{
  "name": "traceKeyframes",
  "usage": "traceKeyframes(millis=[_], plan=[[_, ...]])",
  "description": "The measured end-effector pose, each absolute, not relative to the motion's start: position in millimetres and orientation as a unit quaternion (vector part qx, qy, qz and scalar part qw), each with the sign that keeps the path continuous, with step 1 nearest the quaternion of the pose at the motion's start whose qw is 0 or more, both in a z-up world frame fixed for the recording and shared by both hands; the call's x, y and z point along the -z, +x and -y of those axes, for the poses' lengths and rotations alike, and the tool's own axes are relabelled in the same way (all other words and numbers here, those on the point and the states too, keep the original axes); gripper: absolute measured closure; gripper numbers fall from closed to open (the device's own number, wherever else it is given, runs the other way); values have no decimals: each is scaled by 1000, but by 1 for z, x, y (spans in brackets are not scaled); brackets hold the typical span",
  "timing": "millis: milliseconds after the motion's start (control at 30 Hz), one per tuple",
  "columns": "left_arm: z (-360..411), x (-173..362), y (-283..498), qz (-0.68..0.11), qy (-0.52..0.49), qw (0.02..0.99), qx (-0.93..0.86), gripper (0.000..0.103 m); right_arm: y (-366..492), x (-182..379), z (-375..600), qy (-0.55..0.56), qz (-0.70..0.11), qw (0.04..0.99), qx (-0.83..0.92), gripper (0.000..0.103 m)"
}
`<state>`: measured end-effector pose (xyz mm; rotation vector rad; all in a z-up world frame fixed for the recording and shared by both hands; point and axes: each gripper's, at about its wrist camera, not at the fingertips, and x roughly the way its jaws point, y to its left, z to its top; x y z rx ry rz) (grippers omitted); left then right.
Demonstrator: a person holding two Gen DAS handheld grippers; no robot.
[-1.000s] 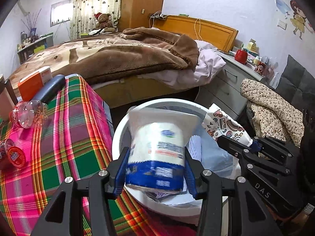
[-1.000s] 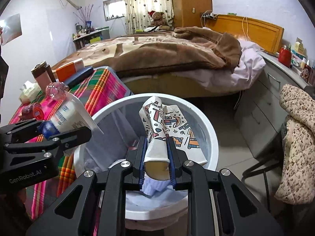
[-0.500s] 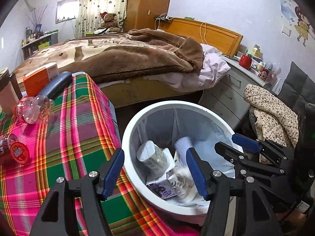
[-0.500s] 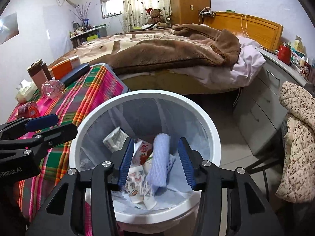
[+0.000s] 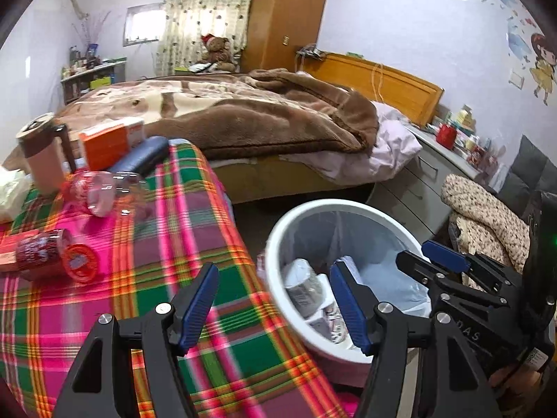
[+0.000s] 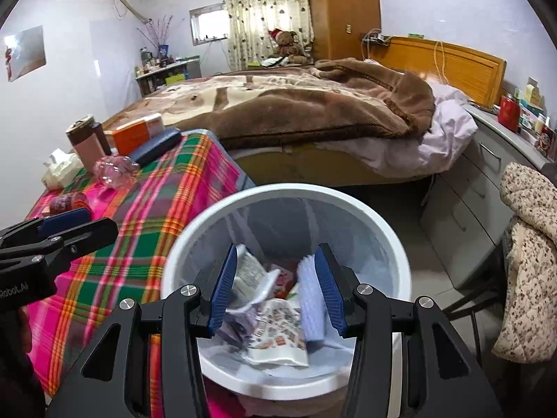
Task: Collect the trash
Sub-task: 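Withdraw both open grippers from the wastebasket back toward the table, then grasp the red milk can with the left gripper while the right gripper grasps the clear Coca-Cola bottle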
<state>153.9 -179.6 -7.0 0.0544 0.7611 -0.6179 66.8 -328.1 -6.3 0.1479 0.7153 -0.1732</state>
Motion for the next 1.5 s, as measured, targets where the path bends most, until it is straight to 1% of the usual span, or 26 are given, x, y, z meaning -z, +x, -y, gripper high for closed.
traceKeyframes(millis=[467,567,600,800,933,1067,1200,1333,1500], plan=[[80,-5,179,-352,-20,910,219,34,92,-8,279,61,-326,943,22,51],[57,-7,187,-350,-24,915,199,34,102,-9,269,55,-325,944,4,43],[51,-7,190,-350,-26,916,195,34,104,-10,265,54,-325,944,-1,42],[10,-5,211,-359,-53,918,158,34,136,-13,238,29,-330,943,-35,42],[-14,0,232,-368,-78,918,126,30,162,-16,230,28,-337,939,-59,42],[-26,6,251,-380,-106,912,113,30,184,-15,226,32,-342,936,-78,42],[-29,16,272,-400,-115,904,101,30,210,-12,217,20,-348,934,-84,42],[-32,33,292,-424,-138,890,96,29,231,-6,212,23,-359,928,-102,42],[-38,44,308,-433,-152,885,78,29,250,-2,203,15,-370,920,-128,42]])
